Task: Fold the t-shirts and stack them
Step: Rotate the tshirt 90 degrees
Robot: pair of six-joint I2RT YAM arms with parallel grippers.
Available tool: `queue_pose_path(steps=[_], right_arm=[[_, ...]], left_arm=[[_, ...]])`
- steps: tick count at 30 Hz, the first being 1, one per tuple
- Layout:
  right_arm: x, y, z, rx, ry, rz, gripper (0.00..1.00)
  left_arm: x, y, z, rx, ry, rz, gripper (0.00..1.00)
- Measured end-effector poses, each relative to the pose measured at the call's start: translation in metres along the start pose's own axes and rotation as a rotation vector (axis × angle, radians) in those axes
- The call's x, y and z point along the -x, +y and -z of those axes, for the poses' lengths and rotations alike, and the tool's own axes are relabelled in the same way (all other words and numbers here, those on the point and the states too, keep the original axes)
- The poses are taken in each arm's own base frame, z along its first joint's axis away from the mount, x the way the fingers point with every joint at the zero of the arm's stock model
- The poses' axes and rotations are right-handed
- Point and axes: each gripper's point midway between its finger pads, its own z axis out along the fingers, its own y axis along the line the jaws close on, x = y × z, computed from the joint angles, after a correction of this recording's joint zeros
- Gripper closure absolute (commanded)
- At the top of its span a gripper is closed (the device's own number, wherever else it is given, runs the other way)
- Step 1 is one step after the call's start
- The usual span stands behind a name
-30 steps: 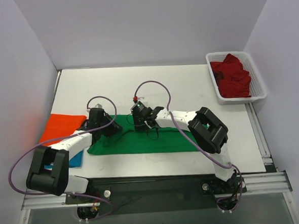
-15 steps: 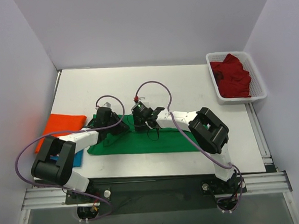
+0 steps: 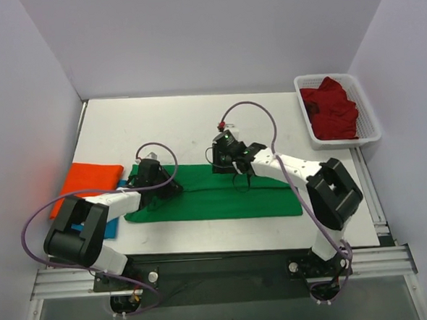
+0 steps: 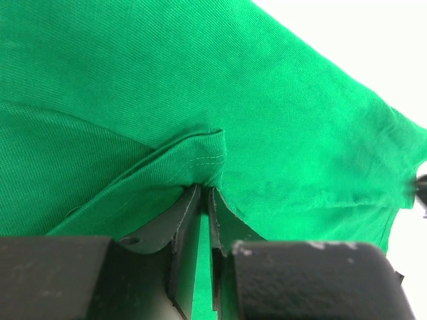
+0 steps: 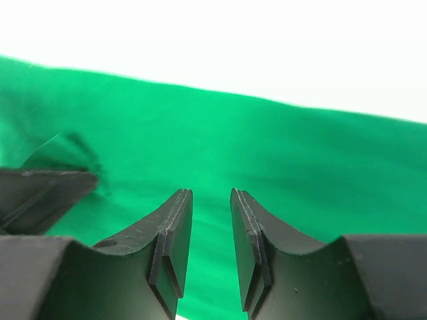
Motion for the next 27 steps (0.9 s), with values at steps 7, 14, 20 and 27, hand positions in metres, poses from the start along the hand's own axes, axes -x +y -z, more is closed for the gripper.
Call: queue_pose_path(steps=[7,14,20,27], right_arm=[[-0.006,-0.103,0.034,-0.205,-0.023,-0.078,0.67],[-0.064,-0.185,0.042,-0.399,0.125,-0.14,0.66],[-0.077,-0.187,0.042,-0.41,0.131,-0.152,0.66],[-0.119,-0.131,0.054,-0.285,0.081,-0.131,0.66]], left_arm=[[0.007,0.001,-0.003,0.039,-0.013,-0.014,0.82],[0.019,0.001,-0.007,0.085,-0.031,-0.039,0.82],[0.034,-0.009,-0.022,0.118,-0.025,-0.055,0.83],[0.062,-0.05,-0.069,0.089,0.008,-0.076,0.8]])
